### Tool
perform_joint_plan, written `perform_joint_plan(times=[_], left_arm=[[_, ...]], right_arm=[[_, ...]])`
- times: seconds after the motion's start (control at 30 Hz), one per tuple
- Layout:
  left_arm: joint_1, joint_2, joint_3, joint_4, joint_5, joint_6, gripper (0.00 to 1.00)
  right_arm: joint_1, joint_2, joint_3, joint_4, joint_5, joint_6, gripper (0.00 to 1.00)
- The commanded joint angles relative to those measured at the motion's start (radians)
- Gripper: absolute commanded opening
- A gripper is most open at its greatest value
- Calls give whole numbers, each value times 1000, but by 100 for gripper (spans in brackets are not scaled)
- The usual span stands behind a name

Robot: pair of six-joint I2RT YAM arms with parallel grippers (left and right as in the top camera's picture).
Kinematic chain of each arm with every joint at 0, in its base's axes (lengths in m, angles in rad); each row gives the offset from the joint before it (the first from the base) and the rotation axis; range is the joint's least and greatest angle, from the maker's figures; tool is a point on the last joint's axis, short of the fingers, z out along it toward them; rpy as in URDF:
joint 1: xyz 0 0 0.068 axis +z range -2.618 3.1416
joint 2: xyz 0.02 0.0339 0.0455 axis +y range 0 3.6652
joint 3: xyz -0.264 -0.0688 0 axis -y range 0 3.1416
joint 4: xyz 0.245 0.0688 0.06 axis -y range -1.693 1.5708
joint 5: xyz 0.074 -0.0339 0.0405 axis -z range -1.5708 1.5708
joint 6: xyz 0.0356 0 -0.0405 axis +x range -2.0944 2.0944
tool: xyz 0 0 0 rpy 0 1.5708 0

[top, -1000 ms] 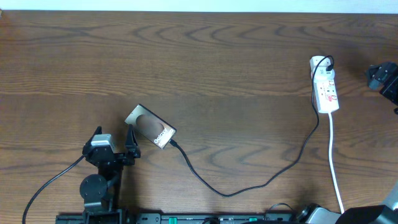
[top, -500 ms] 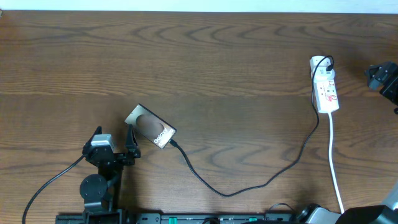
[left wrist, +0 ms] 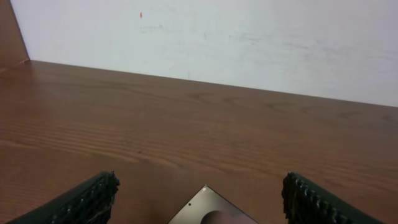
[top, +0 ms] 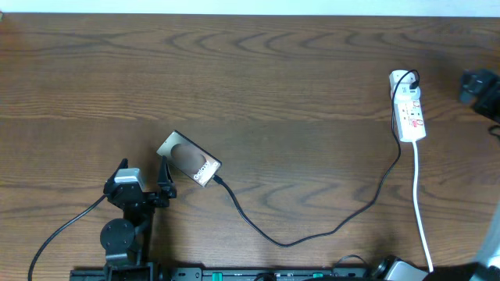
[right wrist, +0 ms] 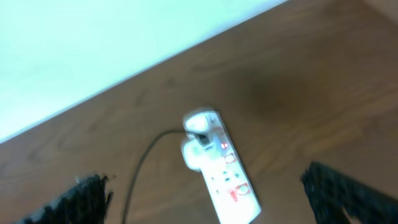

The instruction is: Plug charger to phone and switch on socket

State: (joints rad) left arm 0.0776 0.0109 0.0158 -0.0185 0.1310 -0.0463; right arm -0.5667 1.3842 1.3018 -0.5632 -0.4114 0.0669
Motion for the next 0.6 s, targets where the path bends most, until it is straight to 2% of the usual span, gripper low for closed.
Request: perform_joint_plan(times=[0.0,0.23,0.43,0.57], left_arm=[[5,-5,-11,-42,14,20,86],[5,-5,-11,-42,14,20,86],[5,-5,-11,-42,14,20,86],[5,-5,-11,-42,14,20,86]], right_arm=[[113,-107,-156,184,-5,-31,99],[333,-304,-537,662,14,-204,99],[436,-468,-821,943,85,-194,99],[451,-585,-983,1064,129,-104,99]])
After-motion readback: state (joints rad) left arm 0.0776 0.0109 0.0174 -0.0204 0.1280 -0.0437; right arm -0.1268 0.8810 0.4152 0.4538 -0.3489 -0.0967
